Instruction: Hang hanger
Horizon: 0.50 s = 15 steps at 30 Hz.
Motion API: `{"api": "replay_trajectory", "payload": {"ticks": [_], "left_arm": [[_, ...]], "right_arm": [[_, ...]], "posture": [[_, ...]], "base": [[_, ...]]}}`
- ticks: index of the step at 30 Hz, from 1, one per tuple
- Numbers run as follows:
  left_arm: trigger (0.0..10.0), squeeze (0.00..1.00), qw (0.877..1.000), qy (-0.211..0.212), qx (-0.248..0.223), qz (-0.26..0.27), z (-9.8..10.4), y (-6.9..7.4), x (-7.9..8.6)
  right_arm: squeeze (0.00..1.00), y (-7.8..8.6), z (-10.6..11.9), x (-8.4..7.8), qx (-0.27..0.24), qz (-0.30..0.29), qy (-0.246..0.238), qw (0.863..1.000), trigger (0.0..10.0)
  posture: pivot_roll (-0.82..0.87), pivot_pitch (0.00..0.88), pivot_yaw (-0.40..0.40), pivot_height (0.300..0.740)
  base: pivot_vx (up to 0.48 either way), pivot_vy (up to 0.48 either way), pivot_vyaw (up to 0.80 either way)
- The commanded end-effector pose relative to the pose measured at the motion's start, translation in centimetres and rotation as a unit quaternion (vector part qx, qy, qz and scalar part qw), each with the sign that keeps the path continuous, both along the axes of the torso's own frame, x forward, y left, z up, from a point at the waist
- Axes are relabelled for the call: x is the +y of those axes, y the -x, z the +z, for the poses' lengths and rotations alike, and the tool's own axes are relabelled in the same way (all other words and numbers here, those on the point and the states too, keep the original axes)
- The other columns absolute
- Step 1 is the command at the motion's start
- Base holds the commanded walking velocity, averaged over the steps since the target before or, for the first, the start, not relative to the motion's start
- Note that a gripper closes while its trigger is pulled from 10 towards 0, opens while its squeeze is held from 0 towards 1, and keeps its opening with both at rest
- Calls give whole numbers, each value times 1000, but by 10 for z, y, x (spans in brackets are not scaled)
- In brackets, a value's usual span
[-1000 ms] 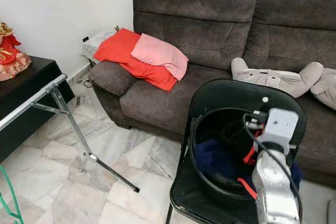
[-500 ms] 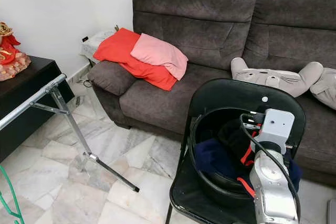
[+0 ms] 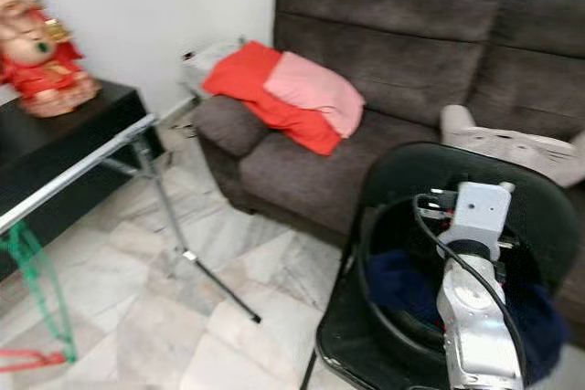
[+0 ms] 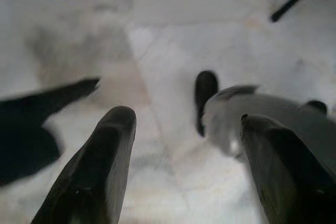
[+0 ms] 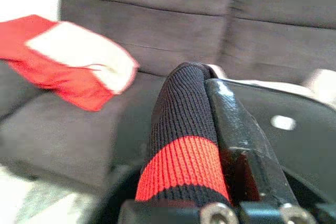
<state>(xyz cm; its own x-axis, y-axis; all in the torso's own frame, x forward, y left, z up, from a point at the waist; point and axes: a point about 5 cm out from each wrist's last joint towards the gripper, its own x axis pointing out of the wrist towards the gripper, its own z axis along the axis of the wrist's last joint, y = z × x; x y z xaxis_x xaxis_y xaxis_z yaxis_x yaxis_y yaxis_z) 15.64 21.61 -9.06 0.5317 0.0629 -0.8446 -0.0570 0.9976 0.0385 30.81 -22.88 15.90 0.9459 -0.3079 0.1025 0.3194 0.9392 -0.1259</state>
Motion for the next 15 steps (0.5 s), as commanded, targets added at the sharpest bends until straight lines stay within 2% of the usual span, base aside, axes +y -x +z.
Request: {"api": "replay_trajectory", "payload": {"ticks": [1,10,15], "left_arm": [[10000,0,1000,-7,15,-6,-2,9,6],[10000,0,1000,-16,16,-1,3,12,30],[10000,0,1000,-15,14,-3,4,9,29]], "right_arm": [[0,-1,8,3,-17,5,9,1000,10000],[0,-1,12,5,-25,10,29,999,10000],[0,-3,15,7,-33,18,41,998,10000]], "posture": [[-60,24,55,740],[-60,6,56,740],[-60,0,56,740]], "base": [[0,0,800],[0,0,800],[0,0,800]]}}
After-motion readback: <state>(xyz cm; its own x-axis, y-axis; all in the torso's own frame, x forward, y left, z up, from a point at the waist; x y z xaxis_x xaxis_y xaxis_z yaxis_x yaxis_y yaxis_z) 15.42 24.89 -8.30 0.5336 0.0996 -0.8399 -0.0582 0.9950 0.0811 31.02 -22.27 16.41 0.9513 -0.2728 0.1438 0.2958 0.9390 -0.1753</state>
